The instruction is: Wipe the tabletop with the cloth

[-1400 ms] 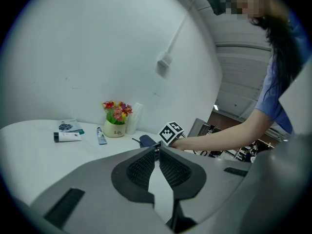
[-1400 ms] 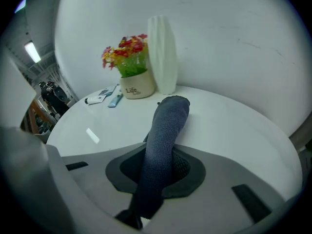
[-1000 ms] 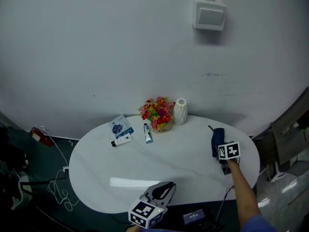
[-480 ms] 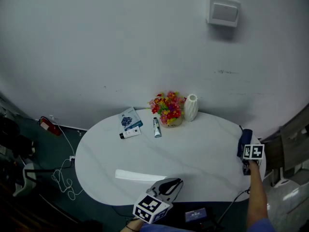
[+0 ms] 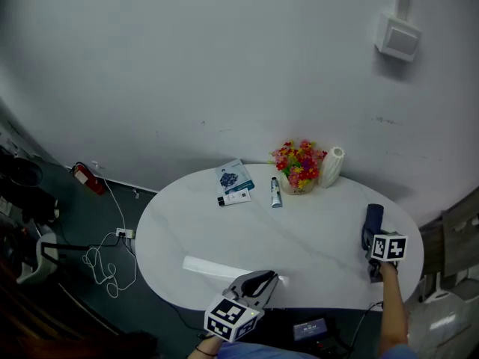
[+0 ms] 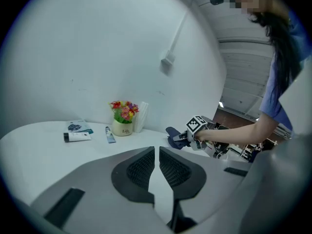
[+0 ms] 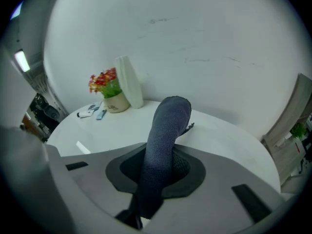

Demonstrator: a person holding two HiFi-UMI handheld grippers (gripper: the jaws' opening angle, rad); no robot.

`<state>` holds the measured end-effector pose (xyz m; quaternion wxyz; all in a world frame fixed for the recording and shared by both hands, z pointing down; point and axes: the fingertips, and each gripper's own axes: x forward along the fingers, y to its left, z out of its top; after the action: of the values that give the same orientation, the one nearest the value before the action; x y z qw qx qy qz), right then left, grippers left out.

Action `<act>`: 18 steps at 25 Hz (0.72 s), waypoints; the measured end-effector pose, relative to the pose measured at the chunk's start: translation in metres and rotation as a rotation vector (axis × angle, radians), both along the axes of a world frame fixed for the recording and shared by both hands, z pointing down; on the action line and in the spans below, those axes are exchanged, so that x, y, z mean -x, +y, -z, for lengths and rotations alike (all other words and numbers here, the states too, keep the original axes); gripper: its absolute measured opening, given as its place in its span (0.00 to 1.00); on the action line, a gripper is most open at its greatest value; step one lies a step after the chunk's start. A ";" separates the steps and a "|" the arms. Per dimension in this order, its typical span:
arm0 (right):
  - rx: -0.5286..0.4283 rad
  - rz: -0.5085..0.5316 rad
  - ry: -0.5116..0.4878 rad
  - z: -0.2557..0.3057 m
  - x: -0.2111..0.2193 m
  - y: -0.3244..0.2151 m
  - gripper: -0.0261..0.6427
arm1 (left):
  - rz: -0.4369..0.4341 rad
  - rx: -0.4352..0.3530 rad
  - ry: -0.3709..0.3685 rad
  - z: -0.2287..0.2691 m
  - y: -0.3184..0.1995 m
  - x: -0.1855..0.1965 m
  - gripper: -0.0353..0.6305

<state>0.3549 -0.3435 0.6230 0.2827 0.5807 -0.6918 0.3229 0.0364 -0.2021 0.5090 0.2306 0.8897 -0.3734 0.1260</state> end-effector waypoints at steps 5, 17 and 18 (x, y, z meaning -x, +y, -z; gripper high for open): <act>-0.027 0.160 -0.045 0.019 0.132 0.007 0.14 | 0.098 -0.003 -0.002 0.001 0.015 0.079 0.09; -0.020 0.601 -0.144 0.029 0.478 0.049 0.14 | 0.355 0.003 -0.010 -0.013 0.050 0.289 0.09; -0.019 0.635 -0.159 0.029 0.507 0.054 0.14 | 0.381 0.006 -0.016 -0.015 0.054 0.306 0.09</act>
<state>-0.1522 -0.2893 0.5936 0.3090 0.3115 -0.8612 0.2565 -0.2696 -0.1484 0.5240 0.2499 0.8013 -0.5364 0.0881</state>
